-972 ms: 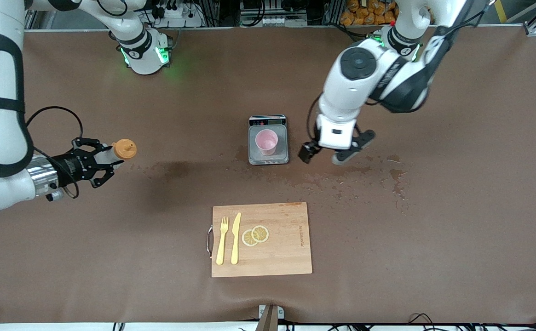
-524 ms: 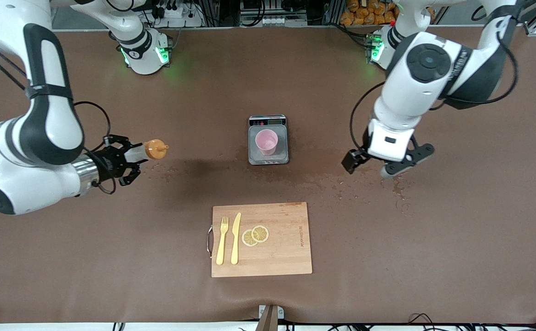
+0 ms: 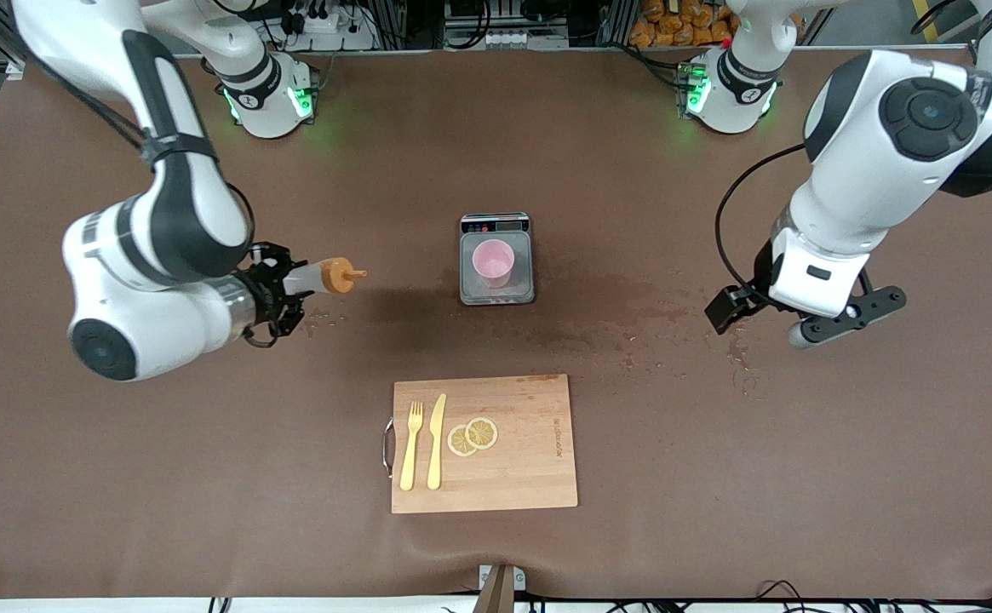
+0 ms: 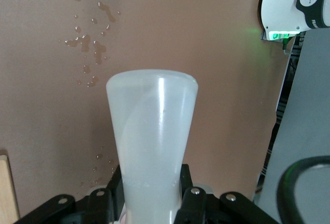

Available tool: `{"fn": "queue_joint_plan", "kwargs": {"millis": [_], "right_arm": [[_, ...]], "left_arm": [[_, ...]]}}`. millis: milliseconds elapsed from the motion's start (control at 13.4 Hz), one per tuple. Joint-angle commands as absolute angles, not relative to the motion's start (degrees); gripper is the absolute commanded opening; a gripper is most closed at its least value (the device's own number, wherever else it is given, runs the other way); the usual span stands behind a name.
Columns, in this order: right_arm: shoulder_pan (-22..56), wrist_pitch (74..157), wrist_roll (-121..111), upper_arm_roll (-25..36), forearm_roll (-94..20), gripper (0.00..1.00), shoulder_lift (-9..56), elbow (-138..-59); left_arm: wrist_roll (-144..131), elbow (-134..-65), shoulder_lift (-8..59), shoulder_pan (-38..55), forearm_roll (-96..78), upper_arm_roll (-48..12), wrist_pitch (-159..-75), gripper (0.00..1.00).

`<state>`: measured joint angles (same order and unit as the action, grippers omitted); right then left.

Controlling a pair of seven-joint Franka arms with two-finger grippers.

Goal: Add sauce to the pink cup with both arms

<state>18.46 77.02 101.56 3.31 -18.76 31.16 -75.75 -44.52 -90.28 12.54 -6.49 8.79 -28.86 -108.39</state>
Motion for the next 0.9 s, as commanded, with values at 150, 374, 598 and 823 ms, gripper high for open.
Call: {"fn": "queue_joint_plan", "kwargs": {"millis": [150,374,598,823], "right_arm": [[25.7,79.0,113.0,3.7,-14.8,0.44,30.8,-76.9],[27.4,78.8,117.1,3.7,-14.4,0.44,30.8,-77.1],[29.5,78.4,121.9,3.7,-12.5,0.44,31.0,-77.1],[31.4,77.6,124.4,3.7,-10.1,0.44,31.4,-77.1]], "left_arm": [[-34.4,-85.8,12.2,-10.7,7.9,-29.5,-101.2,1.0],[-26.8,-84.5,10.3,-13.2,5.0,-29.1,-98.0,1.0],[-22.5,-84.5,8.7,-12.0,4.9,-25.1,-95.4,1.0],[-16.7,-84.8,6.9,-5.9,2.7,-15.9,-93.2,1.0]]}}
